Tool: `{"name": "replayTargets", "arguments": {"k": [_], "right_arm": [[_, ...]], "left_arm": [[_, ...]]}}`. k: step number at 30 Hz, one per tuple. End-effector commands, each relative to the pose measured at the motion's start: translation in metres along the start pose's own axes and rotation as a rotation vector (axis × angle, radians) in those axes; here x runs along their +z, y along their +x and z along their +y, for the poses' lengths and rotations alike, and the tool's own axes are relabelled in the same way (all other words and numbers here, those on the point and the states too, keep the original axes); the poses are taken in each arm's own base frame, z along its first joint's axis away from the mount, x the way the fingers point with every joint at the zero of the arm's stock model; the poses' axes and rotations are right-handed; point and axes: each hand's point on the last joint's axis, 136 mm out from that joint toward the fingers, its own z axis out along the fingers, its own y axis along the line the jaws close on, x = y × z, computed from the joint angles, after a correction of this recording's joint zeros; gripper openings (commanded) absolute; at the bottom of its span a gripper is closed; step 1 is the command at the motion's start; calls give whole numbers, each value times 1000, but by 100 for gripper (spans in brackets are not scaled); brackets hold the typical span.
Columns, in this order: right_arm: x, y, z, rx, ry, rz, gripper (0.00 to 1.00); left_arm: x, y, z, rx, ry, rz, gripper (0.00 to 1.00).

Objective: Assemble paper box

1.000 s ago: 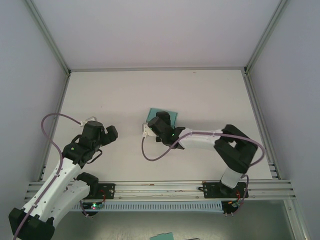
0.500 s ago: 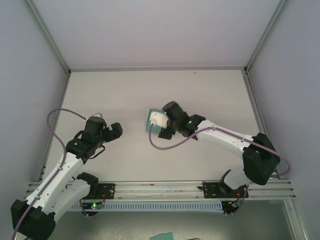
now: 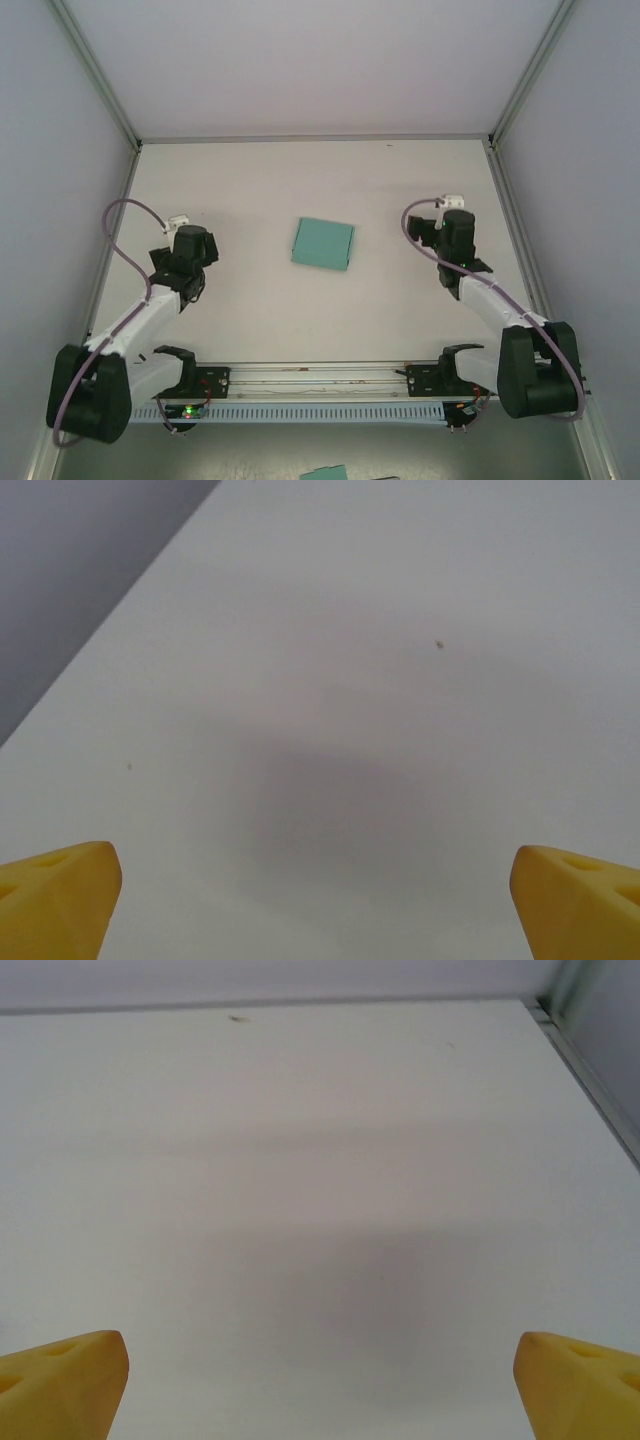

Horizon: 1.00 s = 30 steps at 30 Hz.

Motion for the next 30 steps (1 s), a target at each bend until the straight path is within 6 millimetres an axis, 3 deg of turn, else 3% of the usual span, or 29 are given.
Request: {"name": "replayTargets", "arguments": {"k": [1, 2, 5, 6, 8, 9, 10, 11, 13, 16, 30], "right_arm": [[-1, -37, -6, 41, 15, -240, 98], [3, -32, -4, -1, 3, -216, 98], [9, -27, -5, -42, 17, -297, 98], [12, -18, -4, -58, 5, -272, 98], [28, -14, -10, -34, 20, -301, 98], [33, -11, -11, -29, 23, -283, 99], [35, -5, -14, -16, 24, -195, 98], [36, -8, -14, -15, 22, -191, 99], [31, -14, -12, -22, 14, -294, 98], [35, -8, -12, -22, 15, -213, 98], [34, -10, -14, -24, 20, -233, 99]], "left_arm": [[19, -35, -8, -7, 59, -221, 100], [28, -27, -14, -2, 101, -220, 100], [37, -36, -36, 57, 241, -240, 100], [42, -39, -35, 41, 239, -256, 100], [58, -26, -41, 7, 301, -272, 100], [61, -32, -52, 42, 346, -334, 100], [62, -24, -55, 44, 365, -241, 100], [63, -20, -52, 50, 355, -200, 100], [61, -26, -54, 43, 362, -276, 100], [62, -25, -53, 51, 346, -275, 100], [62, -24, -54, 57, 348, -250, 100]]}}
